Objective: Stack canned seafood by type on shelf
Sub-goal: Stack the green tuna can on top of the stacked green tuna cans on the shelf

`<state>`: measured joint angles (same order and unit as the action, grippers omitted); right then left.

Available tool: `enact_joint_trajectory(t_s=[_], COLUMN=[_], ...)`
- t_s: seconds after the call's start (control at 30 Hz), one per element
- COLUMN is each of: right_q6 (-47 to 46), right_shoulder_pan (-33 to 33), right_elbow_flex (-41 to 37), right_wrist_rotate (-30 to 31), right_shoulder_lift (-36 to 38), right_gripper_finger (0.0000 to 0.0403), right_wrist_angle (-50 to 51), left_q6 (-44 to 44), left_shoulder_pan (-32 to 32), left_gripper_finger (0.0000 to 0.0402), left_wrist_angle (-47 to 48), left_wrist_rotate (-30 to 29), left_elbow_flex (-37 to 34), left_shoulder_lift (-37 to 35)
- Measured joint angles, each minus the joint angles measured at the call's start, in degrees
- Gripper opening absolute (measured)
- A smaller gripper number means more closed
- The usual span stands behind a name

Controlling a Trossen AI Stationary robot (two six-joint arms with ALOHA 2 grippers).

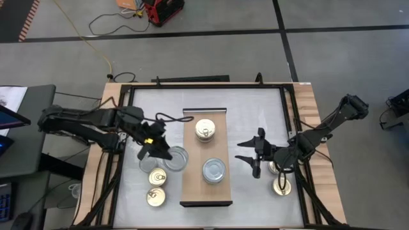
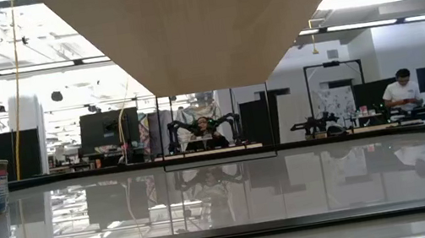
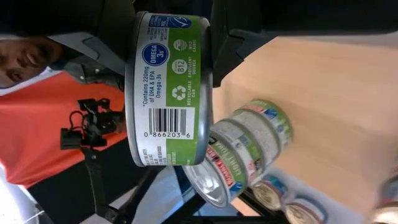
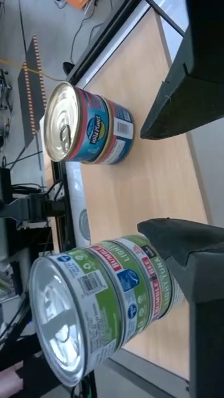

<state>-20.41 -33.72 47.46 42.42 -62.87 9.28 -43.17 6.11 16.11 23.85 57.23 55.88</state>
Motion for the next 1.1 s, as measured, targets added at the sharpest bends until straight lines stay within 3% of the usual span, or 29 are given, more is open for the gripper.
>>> enact_joint_trajectory(t_s=[0.17, 0.3, 0.6, 0.87, 1.1], right_q6=[0.07, 0.79, 1.40, 2.40, 3.37], right_shoulder_pan=[-0.85, -1.31, -3.14, -4.53, -6.66], right_elbow_flex=[0.00, 0.00, 0.00, 0.00, 0.00], right_wrist_rotate=[1.07, 1.74, 2.95, 2.98, 4.57], right_shoulder_lift=[0.02, 1.32, 1.86, 1.86, 1.84], right_gripper_finger=[0.0244, 0.0244, 0.0244, 0.0244, 0.0244], right_wrist_angle=[-1.14, -2.22, -2.23, -2.42, -2.68], left_q6=[-1.64, -0.51, 5.28, 4.78, 6.48], left_shoulder_pan=[0.94, 0.92, 1.05, 1.05, 1.00], left_gripper_finger=[0.0139, 0.0139, 0.0139, 0.0139, 0.0139], left_wrist_angle=[-6.89, -5.76, 9.38, 18.68, 25.33], left_wrist_rotate=[3.00, 2.87, 0.94, 2.81, 1.86], left_elbow_flex=[0.24, 5.08, 24.06, 36.05, 43.73], left_shoulder_lift=[4.08, 8.09, 20.68, 31.99, 36.81])
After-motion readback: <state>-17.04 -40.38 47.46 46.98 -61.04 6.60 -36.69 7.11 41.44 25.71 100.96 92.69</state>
